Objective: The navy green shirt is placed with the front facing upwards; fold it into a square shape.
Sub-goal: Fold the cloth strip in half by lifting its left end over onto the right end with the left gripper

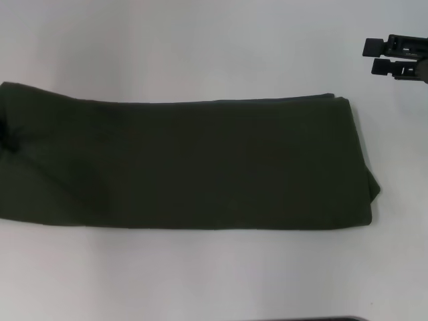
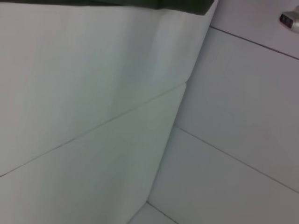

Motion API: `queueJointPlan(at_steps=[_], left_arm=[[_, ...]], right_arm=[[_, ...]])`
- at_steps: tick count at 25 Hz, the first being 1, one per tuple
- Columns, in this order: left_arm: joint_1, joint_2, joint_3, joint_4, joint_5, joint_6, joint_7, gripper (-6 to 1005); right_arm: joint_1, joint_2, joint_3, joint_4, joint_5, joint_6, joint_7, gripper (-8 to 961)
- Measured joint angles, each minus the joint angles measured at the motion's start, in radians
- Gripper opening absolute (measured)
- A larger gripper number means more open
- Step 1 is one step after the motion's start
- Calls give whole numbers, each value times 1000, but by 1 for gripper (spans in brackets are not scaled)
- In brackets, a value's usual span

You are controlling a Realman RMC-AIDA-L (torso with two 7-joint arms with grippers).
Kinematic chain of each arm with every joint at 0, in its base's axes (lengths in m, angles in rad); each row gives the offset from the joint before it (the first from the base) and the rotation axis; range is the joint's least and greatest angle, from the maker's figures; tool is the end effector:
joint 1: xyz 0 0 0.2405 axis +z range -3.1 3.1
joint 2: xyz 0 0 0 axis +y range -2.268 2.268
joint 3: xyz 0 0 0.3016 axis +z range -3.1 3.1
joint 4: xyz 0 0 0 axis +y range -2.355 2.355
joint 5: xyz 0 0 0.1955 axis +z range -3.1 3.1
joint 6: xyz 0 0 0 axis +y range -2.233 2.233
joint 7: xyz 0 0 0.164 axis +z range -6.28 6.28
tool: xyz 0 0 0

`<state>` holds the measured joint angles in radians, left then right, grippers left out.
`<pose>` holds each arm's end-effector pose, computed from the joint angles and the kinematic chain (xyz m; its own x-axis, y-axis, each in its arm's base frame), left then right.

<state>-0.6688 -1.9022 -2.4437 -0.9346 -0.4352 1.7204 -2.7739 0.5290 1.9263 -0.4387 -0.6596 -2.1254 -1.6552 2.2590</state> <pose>-0.3330 0.3711 0.0657 0.0079 0.9897 0.1433 0.9421 0.0407 -0.3329 0.3243 0.3566 0.0487 0.1202 -0.8391 -0.5305 -0.9412 -0.2663 0.2079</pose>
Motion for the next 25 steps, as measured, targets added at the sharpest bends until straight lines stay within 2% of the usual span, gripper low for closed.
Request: queueJointPlan(at_steps=[13, 20, 25], left_arm=[[1, 9, -32, -28, 45, 17, -6, 112], [-10, 9, -95, -18, -67, 120, 68, 111], [-8, 7, -97, -16, -98, 137, 78, 112]], right_arm=[[-7, -11, -10, 0, -4, 4, 24, 853], [3, -19, -26, 0, -51, 5, 52, 854], [28, -20, -75, 10, -58, -6, 67, 848]])
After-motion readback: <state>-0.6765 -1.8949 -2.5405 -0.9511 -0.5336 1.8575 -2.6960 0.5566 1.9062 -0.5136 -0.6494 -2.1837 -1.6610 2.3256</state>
